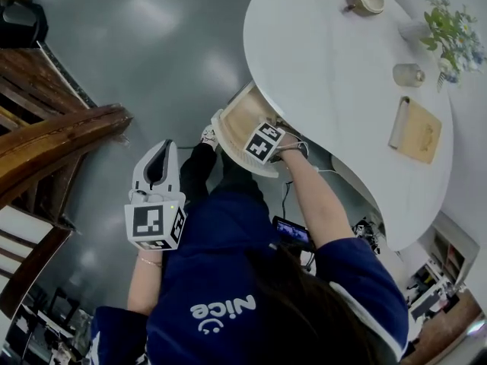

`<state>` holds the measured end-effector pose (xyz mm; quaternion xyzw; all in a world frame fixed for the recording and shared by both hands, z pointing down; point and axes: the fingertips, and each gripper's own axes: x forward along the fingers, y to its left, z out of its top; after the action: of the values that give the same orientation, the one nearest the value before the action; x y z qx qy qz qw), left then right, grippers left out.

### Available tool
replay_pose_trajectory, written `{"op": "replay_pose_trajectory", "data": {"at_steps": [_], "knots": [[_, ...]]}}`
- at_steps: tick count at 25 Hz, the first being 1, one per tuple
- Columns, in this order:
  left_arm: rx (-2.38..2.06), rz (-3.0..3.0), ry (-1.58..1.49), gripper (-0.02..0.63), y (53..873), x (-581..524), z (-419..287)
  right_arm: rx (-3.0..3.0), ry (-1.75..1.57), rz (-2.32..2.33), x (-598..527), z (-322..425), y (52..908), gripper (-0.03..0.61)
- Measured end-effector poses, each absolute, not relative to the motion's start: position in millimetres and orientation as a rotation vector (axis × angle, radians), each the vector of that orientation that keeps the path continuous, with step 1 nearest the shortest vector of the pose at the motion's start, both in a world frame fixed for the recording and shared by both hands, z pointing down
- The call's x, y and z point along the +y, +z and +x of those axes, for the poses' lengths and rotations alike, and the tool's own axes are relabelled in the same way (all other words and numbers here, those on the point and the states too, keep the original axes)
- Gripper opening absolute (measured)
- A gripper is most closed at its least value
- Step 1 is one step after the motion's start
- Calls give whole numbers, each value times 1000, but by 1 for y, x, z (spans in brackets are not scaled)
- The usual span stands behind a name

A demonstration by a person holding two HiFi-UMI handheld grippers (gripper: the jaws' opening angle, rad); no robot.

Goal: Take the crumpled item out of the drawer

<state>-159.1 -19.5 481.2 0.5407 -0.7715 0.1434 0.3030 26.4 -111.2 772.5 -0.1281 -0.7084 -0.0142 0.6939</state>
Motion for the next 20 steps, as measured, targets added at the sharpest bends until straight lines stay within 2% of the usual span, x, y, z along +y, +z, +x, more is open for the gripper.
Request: {"op": "replay_pose_trajectory", "data": {"at_steps": [20], "knots": [[-2072, 1362, 420, 5, 487, -8, -150, -1407, -167, -387, -111, 49, 819, 407]]}}
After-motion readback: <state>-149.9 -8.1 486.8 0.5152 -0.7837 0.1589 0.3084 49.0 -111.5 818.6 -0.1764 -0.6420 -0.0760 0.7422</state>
